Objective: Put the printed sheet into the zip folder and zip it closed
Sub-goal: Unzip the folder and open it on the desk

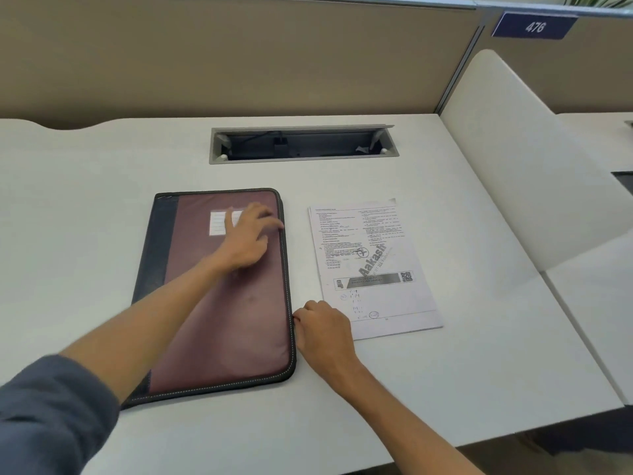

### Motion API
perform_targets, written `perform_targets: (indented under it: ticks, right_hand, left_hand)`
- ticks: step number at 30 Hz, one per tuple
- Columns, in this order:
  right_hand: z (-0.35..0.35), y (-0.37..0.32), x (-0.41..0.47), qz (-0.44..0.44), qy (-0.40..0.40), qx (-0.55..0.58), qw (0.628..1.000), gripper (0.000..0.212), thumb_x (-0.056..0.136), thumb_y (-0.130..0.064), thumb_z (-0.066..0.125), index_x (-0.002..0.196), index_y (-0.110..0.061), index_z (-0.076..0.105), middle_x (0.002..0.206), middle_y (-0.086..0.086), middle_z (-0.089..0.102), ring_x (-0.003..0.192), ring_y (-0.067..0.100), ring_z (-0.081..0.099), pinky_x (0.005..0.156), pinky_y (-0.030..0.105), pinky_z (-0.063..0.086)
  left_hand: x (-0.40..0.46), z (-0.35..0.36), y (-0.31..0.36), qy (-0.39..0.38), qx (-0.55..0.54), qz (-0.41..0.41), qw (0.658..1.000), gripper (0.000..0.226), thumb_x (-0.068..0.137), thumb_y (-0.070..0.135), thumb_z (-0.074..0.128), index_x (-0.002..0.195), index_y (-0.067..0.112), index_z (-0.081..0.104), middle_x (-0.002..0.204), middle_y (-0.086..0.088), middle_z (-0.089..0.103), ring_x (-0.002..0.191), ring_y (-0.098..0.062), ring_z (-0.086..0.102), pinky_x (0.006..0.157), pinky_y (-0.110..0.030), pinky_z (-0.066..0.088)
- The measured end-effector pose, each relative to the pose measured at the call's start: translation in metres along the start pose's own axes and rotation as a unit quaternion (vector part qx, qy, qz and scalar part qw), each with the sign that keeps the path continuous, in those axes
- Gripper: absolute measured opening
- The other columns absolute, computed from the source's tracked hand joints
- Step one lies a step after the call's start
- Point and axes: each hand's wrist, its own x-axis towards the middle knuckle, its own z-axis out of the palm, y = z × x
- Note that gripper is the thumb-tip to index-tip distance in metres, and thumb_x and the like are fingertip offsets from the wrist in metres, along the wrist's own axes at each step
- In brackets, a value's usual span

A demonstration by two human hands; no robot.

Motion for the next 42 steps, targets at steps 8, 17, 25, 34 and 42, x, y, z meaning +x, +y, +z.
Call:
perform_targets:
  ticks: [8,17,25,34,42]
  right_hand:
    - [0.004,0.004,-0.002,0.001,0.019,0.01,1.0,0.022,0.093,-0.017,0.046,0.091,-0.014,0.068,0.087,0.004,0.063,0.083,0.027,0.059,0.061,0.037,0.041]
    - [0.003,-0.003,-0.026,-0.017,0.026,-0.002,1.0,0.02,0.089,-0.012,0.054,0.081,-0.011,0.072,0.078,0.006,0.064,0.076,0.028,0.059,0.056,0.033,0.038]
    - [0.011,-0.007,-0.068,0.016,0.032,-0.02,0.999,0.014,0.068,-0.005,0.075,0.061,-0.014,0.066,0.06,0.0,0.057,0.055,0.023,0.055,0.043,0.027,0.036]
    - [0.013,-0.019,-0.089,0.061,0.042,-0.005,0.997,0.02,0.063,-0.005,0.078,0.054,-0.014,0.062,0.053,-0.001,0.055,0.046,0.019,0.051,0.04,0.025,0.034]
    - [0.018,-0.013,-0.085,0.081,0.069,0.05,0.993,0.02,0.088,-0.022,0.057,0.073,-0.013,0.066,0.068,0.0,0.063,0.059,0.017,0.055,0.052,0.027,0.04]
  left_hand:
    - [-0.092,0.013,0.04,-0.15,0.045,0.119,0.98,0.036,0.083,0.01,0.045,0.108,0.026,0.064,0.154,0.0,0.03,0.147,-0.014,0.007,0.116,-0.048,0.004]
    - [-0.093,0.013,0.051,-0.199,0.153,0.16,0.955,0.025,0.084,0.005,0.041,0.103,0.017,0.052,0.135,0.001,0.042,0.144,-0.016,0.014,0.113,-0.044,0.013]
    - [-0.08,0.007,0.061,-0.252,0.127,0.138,0.949,0.022,0.078,0.003,0.045,0.091,0.021,0.048,0.113,0.002,0.052,0.124,-0.015,0.035,0.109,-0.039,0.015]
    - [-0.075,0.01,0.064,-0.238,0.128,0.138,0.953,0.024,0.077,0.005,0.042,0.09,0.022,0.051,0.107,0.004,0.051,0.114,-0.017,0.042,0.098,-0.033,0.024]
    - [-0.102,0.02,0.083,-0.32,0.198,0.203,0.904,0.023,0.087,0.021,0.033,0.095,0.019,0.054,0.108,-0.003,0.043,0.107,-0.019,0.041,0.107,-0.045,0.017]
